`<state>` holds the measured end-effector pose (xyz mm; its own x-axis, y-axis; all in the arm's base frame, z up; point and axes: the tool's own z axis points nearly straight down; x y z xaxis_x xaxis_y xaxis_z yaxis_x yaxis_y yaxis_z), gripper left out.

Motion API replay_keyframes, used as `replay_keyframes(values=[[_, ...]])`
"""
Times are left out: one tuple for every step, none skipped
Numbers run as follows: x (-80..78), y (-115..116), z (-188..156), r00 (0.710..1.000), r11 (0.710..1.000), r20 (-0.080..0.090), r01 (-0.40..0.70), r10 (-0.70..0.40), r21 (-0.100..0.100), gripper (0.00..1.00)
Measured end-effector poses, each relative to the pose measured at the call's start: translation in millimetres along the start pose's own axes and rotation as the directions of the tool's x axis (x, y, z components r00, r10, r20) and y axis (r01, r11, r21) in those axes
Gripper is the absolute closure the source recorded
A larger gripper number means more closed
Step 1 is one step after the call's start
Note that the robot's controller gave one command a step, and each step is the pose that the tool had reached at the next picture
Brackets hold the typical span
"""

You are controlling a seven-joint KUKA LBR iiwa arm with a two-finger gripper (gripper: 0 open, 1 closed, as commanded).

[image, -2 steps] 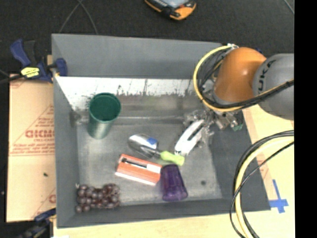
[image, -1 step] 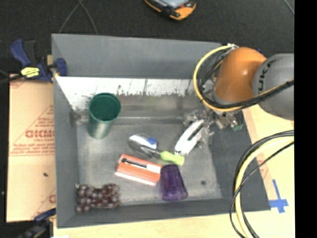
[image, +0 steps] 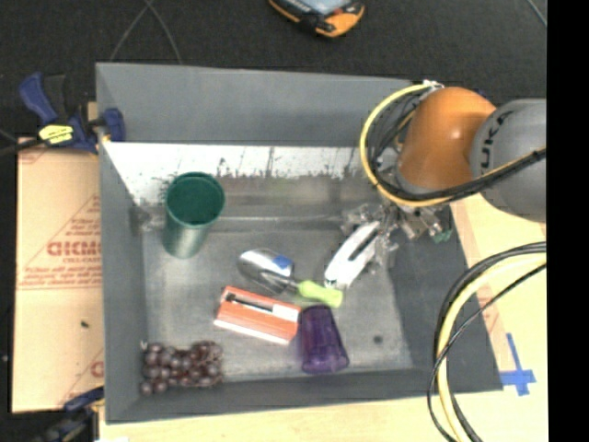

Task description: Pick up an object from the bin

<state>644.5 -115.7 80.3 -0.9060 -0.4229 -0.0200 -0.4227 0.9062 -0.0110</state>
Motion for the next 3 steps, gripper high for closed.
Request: replay_keyframes(values=[[1.0, 0, -10, 1.000, 1.000, -0.002, -0.001, 0.001, -0.002, 1.00], [1.4, 0, -48, 1.000, 1.000, -0.006, -0.001, 0.001, -0.004, 1.00], [-0.2, -1, -100, 1.000, 1.000, -0.004, -0.003, 0.003, -0.002, 1.00]])
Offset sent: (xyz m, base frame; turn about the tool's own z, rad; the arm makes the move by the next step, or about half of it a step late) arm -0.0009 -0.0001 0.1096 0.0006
